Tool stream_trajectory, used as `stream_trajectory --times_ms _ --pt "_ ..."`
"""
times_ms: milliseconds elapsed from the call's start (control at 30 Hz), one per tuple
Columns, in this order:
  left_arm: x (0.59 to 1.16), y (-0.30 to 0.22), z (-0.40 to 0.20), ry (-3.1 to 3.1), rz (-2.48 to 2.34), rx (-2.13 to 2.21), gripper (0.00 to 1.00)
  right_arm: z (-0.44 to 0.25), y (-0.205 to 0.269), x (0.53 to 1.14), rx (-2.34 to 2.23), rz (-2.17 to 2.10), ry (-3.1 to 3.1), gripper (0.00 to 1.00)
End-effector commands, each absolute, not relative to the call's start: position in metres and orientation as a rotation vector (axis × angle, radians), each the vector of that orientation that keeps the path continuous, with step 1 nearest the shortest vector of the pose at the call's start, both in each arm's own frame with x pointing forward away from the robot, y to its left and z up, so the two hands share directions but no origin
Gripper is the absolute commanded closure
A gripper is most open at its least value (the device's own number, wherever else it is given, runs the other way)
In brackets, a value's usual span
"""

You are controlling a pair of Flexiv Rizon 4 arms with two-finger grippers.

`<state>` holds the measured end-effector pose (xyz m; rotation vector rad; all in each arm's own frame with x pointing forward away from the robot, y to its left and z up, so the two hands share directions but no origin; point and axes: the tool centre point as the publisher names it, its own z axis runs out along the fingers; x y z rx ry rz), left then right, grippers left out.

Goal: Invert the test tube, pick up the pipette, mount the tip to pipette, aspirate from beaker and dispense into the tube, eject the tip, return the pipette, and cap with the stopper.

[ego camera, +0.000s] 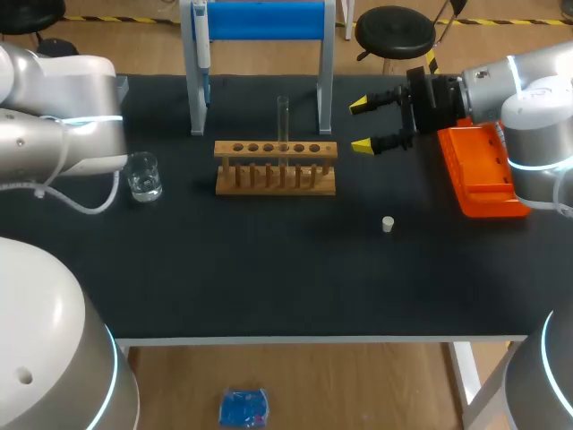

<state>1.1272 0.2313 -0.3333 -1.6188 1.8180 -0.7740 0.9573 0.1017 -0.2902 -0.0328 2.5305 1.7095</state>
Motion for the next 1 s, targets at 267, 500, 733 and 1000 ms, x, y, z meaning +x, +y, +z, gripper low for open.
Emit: stream_trajectory --times_ms 267,500,733,1000 --pt "1.122 0.229 -0.320 1.811 -0.770 -1.601 1.00 -0.290 0.101 0.958 -0.036 1.711 2.532 0.00" --pt "1.121 0.227 -0.311 1.805 -0.765 -1.581 1.00 -0.290 0.101 0.958 -0.036 1.711 2.532 0.00" --pt "1.118 0.226 -0.300 1.796 -0.757 -1.561 1.00 -0.290 0.101 0.958 -0.036 1.711 2.532 0.00" --pt "1.112 0.214 -0.274 1.830 -0.805 -1.481 1.00 -0.290 0.101 0.958 -0.036 1.711 2.532 0.00"
